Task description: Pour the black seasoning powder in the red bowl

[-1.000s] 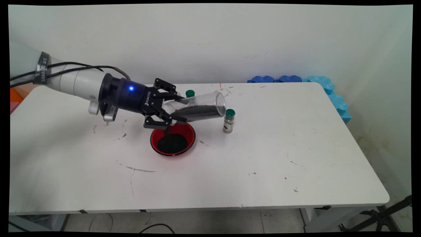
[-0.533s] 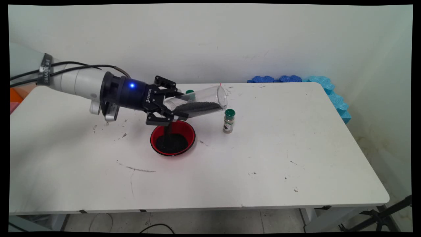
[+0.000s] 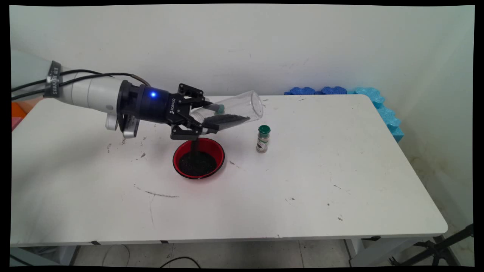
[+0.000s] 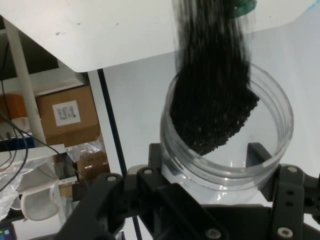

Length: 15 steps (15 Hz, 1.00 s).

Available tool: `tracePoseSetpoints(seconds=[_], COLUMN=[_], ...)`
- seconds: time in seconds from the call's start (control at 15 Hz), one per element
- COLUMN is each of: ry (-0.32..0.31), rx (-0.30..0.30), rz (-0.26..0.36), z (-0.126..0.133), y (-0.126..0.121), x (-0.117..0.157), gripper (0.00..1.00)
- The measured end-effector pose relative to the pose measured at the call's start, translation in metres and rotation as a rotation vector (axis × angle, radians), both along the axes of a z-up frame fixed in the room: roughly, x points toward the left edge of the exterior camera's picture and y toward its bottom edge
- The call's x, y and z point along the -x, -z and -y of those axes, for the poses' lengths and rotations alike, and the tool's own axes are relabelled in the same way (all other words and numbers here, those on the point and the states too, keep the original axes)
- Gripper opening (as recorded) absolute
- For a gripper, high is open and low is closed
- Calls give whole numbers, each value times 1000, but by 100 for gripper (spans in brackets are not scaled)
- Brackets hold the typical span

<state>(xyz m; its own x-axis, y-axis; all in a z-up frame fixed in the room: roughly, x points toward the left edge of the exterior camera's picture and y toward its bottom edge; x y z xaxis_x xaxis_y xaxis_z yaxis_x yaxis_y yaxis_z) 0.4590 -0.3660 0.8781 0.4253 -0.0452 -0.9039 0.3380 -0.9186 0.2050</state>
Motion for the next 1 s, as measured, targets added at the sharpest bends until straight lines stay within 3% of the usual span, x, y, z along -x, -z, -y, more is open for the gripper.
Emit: tracePoseSetpoints(seconds=[1.0], ry=[-34], rx=[7], rz=[-49], z=[2], y=[-1], x=[3], gripper=[0])
